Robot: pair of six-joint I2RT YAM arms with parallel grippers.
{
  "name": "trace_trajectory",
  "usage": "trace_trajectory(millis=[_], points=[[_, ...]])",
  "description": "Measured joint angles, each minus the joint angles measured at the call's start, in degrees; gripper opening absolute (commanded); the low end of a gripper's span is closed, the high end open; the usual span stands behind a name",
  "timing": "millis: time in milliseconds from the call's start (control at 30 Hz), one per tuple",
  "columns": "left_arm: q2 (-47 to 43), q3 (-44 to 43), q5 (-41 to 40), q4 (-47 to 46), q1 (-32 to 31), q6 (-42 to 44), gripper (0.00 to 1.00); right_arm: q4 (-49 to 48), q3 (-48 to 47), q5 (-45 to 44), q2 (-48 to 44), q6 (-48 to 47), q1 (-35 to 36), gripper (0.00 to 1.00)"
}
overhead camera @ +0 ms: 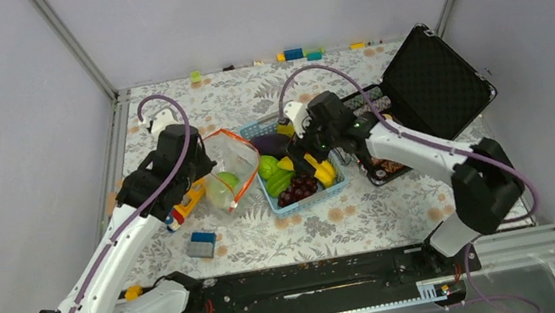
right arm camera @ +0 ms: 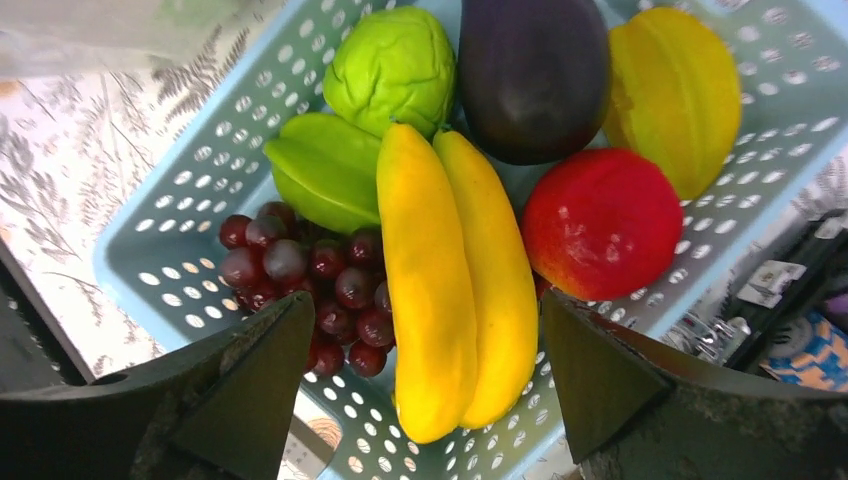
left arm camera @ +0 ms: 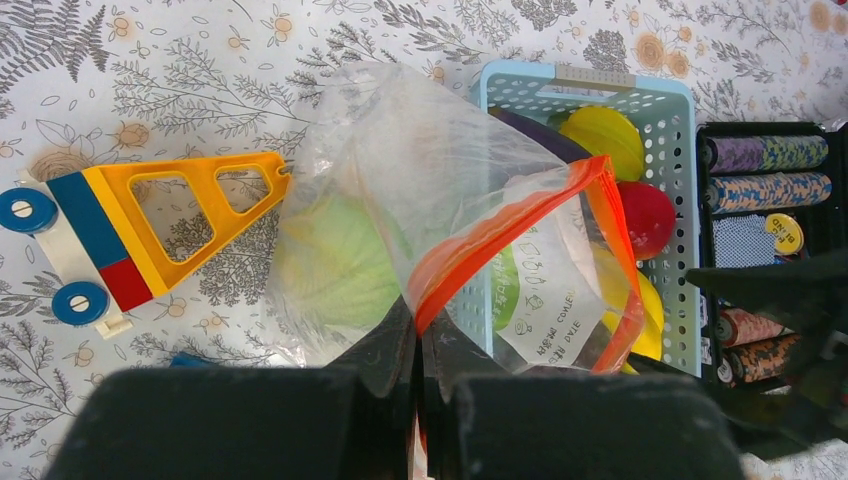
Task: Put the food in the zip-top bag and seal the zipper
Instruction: Pick up the fake fruit from the bin.
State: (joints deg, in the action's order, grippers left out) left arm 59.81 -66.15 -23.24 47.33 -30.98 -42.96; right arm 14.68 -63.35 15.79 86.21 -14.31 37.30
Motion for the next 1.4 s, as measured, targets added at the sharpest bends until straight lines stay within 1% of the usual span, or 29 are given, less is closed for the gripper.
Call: trace_trajectory(millis=[200, 267, 333, 400, 467, 567, 600, 700, 767, 833, 933, 1067, 1233, 1333, 1400], points=[[-0.2, 0.2, 0.6, -0.3, 0.0, 0.0, 0.0, 5.7, -4.9, -1.9, 8.9, -4.5, 2.2, 0.89], [-0.4, 0.4, 0.9, -0.6, 0.0, 0.0, 0.0, 6.9, -5.9, -4.8, 11.0, -5.7, 3.8, 0.87], [-0.8, 1.0, 1.2, -0.9, 0.0, 0.0, 0.0, 7.0, -6.7, -8.3, 12.5, -6.6, 5.1, 0.82], [-1.0, 1.5, 1.7, -0.9, 0.0, 0.0, 0.0, 6.8, -7.4, -11.5, 13.6, -7.0, 5.9, 0.77], [-1.0, 1.7, 2.0, -1.1, 0.0, 0.0, 0.0, 6.4, -7.8, -14.1, 14.3, -7.2, 6.4, 0.68], [-1.0, 1.8, 2.3, -1.2, 0.0, 0.0, 0.0, 5.5, -7.8, -17.9, 14.7, -7.2, 6.6, 0.58], [-1.0, 1.8, 2.3, -1.2, 0.0, 0.0, 0.0, 5.4, -7.8, -18.7, 14.8, -7.0, 6.6, 0.55], [-1.0, 1.8, 2.3, -1.2, 0.0, 0.0, 0.0, 4.3, -7.4, -19.5, 14.5, -6.5, 6.6, 0.41], [-1.0, 1.8, 2.4, -1.2, 0.0, 0.0, 0.0, 2.6, -6.2, -19.8, 13.1, -5.8, 6.6, 0.32], [-1.0, 1.8, 2.5, -1.2, 0.0, 0.0, 0.0, 0.6, -3.7, -19.8, 10.5, -4.6, 6.6, 0.29], [-1.1, 1.8, 2.5, -1.2, 0.0, 0.0, 0.0, -2.3, 0.2, -19.9, 5.6, -2.4, 6.6, 0.26], [-1.6, 1.8, 2.5, -1.1, 0.0, -0.1, 0.0, -5.0, 2.8, -21.2, 0.3, 0.6, 6.6, 0.23], [-1.6, 1.8, 3.2, -1.2, 0.0, -0.6, 0.0, -8.2, 5.7, -25.8, -6.2, 5.9, 6.7, 0.2], [-1.6, 1.8, 3.8, -1.1, 0.0, -0.6, 0.0, -12.0, 8.9, -28.5, -12.4, 9.5, 7.3, 0.18], [-1.4, 1.8, 4.4, -1.1, 0.0, -0.9, 0.0, -14.3, 10.1, -28.9, -16.2, 11.0, 8.7, 0.17]])
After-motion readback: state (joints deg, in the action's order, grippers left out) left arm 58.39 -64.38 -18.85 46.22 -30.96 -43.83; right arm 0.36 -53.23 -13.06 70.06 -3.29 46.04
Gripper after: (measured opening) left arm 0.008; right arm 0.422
